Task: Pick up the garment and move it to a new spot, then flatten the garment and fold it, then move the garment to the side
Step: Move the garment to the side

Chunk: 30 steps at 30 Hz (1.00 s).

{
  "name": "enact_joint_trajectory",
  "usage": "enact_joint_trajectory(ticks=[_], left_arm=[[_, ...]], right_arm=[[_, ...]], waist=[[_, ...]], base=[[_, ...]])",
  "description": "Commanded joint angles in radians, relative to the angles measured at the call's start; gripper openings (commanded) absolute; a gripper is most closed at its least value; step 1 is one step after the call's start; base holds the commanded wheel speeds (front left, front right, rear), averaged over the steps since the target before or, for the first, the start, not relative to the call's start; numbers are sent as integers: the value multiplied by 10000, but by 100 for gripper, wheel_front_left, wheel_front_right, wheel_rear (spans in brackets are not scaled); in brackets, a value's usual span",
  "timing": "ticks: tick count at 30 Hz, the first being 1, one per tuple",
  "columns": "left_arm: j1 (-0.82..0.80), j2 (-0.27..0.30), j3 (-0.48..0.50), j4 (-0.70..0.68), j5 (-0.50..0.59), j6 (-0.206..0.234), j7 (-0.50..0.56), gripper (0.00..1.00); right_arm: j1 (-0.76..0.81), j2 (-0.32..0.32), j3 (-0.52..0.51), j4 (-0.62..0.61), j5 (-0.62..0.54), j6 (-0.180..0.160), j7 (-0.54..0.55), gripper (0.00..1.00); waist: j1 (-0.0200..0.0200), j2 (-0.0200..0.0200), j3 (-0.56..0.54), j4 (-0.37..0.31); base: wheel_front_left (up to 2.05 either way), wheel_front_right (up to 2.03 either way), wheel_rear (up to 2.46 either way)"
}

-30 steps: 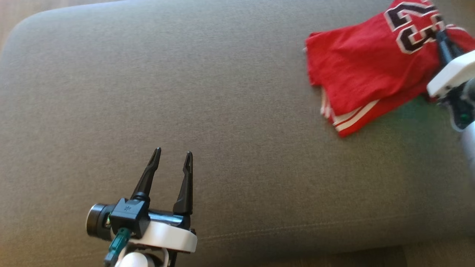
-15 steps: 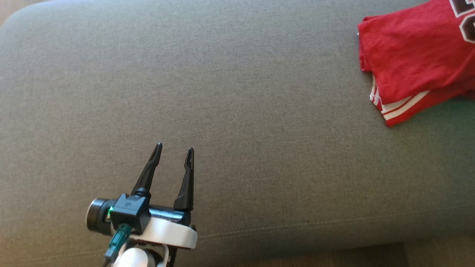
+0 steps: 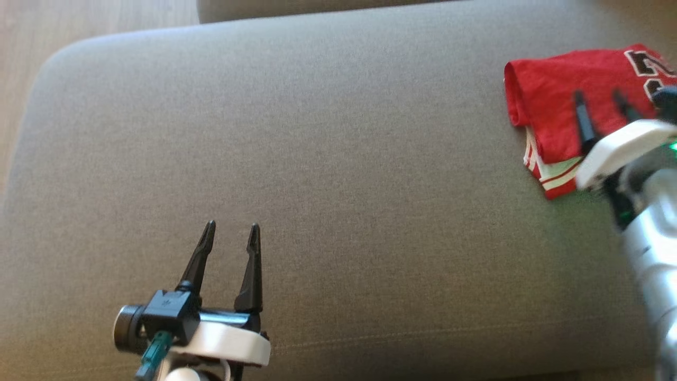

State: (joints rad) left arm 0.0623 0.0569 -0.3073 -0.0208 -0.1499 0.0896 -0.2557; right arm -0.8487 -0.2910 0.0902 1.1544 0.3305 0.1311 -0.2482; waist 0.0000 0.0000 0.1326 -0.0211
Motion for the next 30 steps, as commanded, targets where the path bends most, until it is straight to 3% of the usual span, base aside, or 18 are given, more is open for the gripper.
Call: enact_joint_trajectory(ticks=[1,11,17,22,30], left_arm=[[-146,-66,380,-333,-87,95,-61,100],[429,-66,685,-518,-643,316,-61,100],[808,-66,907,-494,-632,546,-61,100],[1043,-66,1117,-387,-521,512,-61,100],[1357,-66,1294,-309,-503,436,-61,100]], right_arm=[[256,177,84,-708,-168,-4,-131,100],[4620,2073,-769,-6078,-2024,-4,-134,100],[6933,2395,-632,-8613,-2364,-4,-134,100],[8157,2404,-639,-10003,-2506,-4,-135,100],[9039,2406,-533,-10551,-2426,-4,-135,100]], waist=[[0,0,-225,-5],[0,0,-1256,20],[0,0,-1539,-16],[0,0,-1716,-84],[0,0,-1902,-222]], base=[[0,0,0],[0,0,0],[0,0,0],[0,0,0],[0,0,0]])
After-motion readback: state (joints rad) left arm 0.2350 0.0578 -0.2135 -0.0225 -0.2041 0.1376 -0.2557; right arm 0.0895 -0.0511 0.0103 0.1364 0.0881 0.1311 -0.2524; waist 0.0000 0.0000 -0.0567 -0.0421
